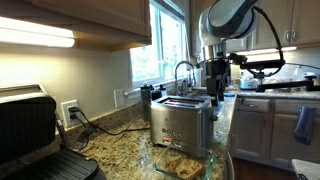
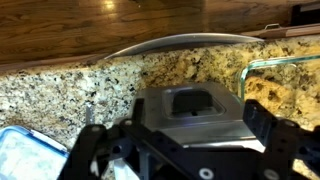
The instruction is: Put a slice of bread in the toaster and push the toaster lever down
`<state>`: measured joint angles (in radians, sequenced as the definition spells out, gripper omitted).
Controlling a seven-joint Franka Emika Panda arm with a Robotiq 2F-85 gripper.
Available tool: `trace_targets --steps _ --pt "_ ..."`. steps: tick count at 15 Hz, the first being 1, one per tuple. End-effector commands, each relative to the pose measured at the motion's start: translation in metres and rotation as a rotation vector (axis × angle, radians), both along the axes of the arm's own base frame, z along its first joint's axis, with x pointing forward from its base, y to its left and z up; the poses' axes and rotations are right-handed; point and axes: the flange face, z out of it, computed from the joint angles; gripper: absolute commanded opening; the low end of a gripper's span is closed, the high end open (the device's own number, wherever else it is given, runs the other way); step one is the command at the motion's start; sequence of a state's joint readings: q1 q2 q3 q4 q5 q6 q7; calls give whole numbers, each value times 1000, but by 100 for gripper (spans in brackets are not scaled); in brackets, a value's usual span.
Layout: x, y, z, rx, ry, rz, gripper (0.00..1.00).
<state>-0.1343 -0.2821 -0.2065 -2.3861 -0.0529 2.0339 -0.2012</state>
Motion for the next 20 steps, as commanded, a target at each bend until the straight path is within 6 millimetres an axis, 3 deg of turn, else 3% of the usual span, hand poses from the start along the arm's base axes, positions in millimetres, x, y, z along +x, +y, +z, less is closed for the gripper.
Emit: trace_targets --steps 1,6,12,15,20 --pt "1 4 2 3 2 4 100" --pt "-9 -2 3 6 3 2 100" --pt "-27 -33 3 24 6 -38 100" --pt "-40 -45 -1 27 2 -34 100" --pt "-69 -47 -13 16 1 5 100"
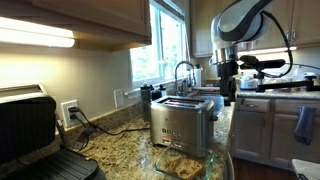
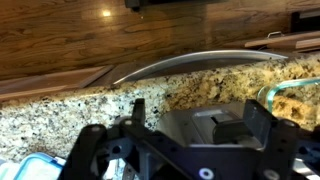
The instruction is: Put a slice of bread in the toaster and push the toaster lever down
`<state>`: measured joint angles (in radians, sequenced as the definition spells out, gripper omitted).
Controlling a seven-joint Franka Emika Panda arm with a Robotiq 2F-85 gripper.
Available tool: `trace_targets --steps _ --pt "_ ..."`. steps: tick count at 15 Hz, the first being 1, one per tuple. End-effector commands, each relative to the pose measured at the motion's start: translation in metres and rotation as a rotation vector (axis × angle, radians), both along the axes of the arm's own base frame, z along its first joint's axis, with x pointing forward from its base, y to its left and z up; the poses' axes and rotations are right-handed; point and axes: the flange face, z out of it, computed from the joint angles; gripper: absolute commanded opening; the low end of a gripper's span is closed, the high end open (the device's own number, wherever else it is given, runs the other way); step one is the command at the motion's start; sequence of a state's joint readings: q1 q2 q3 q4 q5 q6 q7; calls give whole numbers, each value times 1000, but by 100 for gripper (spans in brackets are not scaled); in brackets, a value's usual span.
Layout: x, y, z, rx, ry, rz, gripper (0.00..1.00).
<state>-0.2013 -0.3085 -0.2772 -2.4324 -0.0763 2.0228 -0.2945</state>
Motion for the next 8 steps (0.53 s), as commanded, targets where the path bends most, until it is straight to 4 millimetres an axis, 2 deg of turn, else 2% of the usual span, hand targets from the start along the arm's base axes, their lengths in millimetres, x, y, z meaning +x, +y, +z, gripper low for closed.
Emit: trace_targets --steps 1,4,8 --pt "-36 4 -2 -12 -24 37 100" --pt "-51 4 0 -13 -46 53 100" --pt "-62 8 4 -15 -84 92 100"
